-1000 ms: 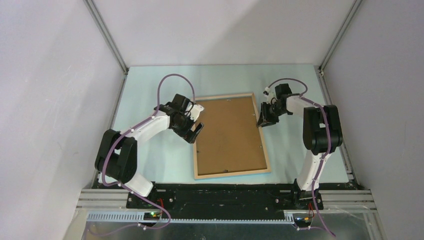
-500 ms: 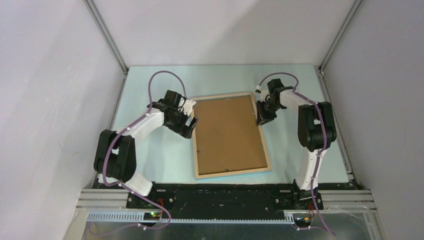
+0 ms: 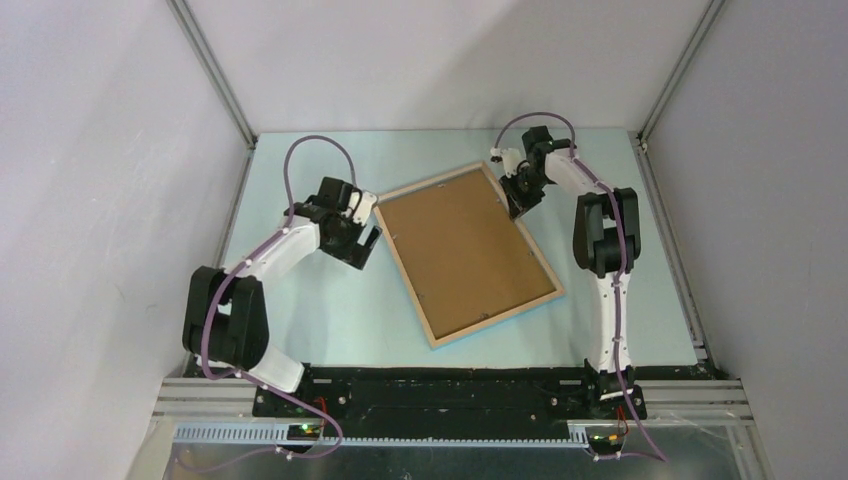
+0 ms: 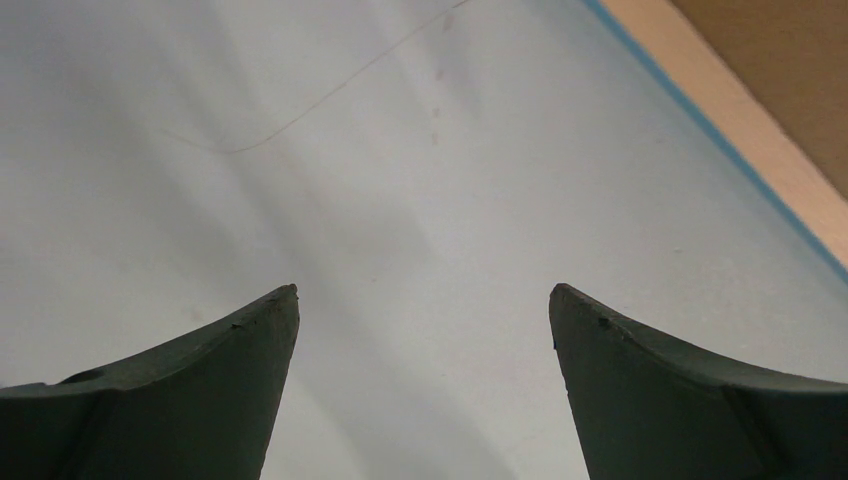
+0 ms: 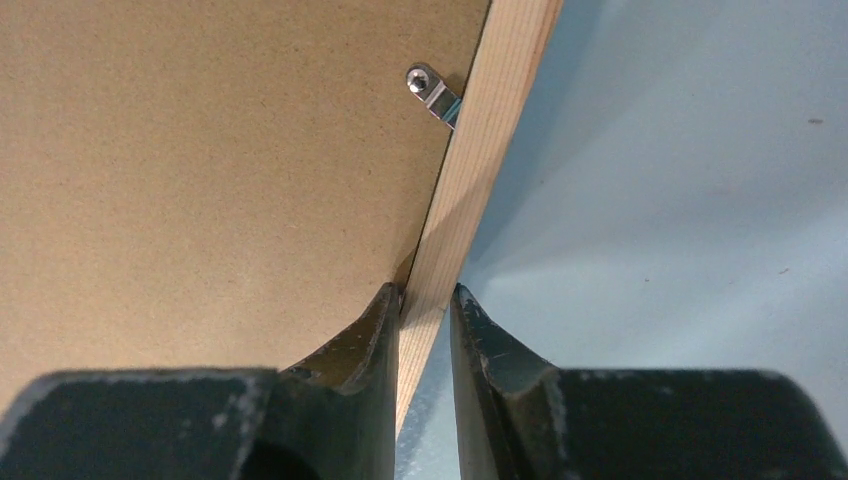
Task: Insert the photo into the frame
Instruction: Adjust the photo frame at the center of the board.
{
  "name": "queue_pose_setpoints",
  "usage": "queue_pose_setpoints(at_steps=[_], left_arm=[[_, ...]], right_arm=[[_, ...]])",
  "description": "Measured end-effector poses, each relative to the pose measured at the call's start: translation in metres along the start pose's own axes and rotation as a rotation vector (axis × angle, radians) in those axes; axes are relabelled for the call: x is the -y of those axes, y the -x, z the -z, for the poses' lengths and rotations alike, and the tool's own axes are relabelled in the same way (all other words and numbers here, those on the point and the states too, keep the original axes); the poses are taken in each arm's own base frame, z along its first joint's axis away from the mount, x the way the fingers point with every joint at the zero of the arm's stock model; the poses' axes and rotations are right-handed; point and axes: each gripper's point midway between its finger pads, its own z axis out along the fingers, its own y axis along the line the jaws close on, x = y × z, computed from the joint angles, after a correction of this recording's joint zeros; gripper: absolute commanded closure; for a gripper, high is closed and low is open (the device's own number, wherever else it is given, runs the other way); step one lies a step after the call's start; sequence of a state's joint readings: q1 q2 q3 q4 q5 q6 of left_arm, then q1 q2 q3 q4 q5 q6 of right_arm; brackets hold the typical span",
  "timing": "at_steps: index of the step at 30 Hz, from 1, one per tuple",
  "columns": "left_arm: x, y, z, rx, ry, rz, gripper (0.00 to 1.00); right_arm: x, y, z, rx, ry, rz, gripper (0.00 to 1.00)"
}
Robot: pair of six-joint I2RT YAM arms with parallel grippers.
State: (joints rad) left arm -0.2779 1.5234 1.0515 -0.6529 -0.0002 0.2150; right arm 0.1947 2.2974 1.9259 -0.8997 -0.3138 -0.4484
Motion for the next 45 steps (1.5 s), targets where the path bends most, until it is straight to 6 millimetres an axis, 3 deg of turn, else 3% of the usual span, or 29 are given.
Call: queue_pose_setpoints(at_steps=[6,12,18,25,31,35,40,45], left_arm=[[-0.022,0.003,0.004,0.000,0.099,0.006,0.00],[-0.044,0.018,0.013,0.071,0.178,0.035,0.00],[-0.073,0.042,0.045,0.263,0.266,0.103,0.00],[-0.078,0.054,0.070,0.393,0.299,0.116,0.00],[-0.068,0.058,0.061,0.393,0.237,0.091,0.00],[-0.063,0.065,0.043,0.339,0.185,0.071,0.00],[-0.054,0.100,0.023,0.311,0.129,0.036,0.00],[-0.033,0.130,-0.003,0.280,0.060,-0.012,0.00]], right_arm=[[-0.010,0.003,-0.002,-0.021,0.005,0.132,1.00],[-0.038,0.004,-0.010,-0.017,0.047,0.225,1.00],[-0.061,-0.003,-0.011,-0.008,0.028,0.302,1.00],[-0.081,-0.005,-0.014,-0.013,0.039,0.351,1.00],[-0.084,-0.003,-0.013,-0.017,0.039,0.377,1.00],[-0.088,-0.001,-0.013,-0.028,0.049,0.416,1.00],[-0.092,0.003,-0.016,-0.038,0.076,0.475,1.00],[-0.092,0.015,-0.019,-0.041,0.096,0.526,1.00]])
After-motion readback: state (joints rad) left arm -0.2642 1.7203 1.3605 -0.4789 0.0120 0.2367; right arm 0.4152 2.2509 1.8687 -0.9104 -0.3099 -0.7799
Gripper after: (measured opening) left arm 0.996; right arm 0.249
